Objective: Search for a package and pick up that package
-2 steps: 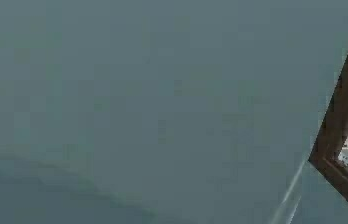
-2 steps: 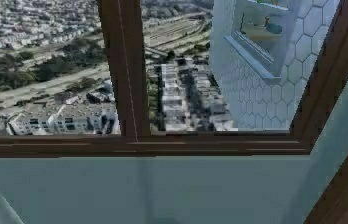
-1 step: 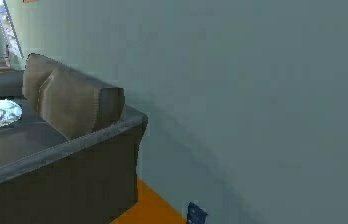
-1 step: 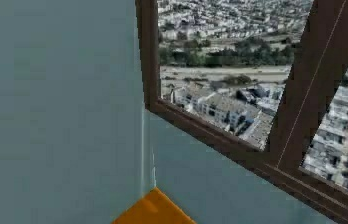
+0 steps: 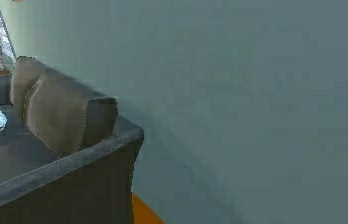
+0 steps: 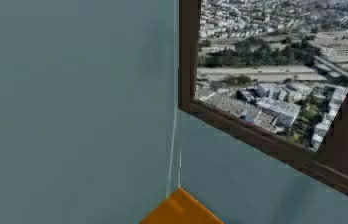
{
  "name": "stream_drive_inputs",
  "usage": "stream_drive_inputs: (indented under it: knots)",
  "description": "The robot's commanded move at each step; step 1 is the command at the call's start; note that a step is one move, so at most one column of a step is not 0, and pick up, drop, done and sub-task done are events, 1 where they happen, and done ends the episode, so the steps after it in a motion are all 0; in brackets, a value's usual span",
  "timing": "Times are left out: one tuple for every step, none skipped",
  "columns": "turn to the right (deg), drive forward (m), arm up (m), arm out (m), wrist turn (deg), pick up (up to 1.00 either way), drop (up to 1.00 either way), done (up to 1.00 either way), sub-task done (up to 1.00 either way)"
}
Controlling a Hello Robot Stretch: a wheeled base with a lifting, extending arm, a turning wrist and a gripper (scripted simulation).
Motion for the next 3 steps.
stream_drive_inputs:
  knots:
    - [-45.0,0.0,0.0,0.0,0.0,0.0,0.0,0.0,0.0]
    - [-30.0,0.0,0.0,0.0,0.0,0.0,0.0,0.0,0.0]
    - [0.0,0.0,0.1,0.0,0.0,0.0,0.0,0.0,0.0]
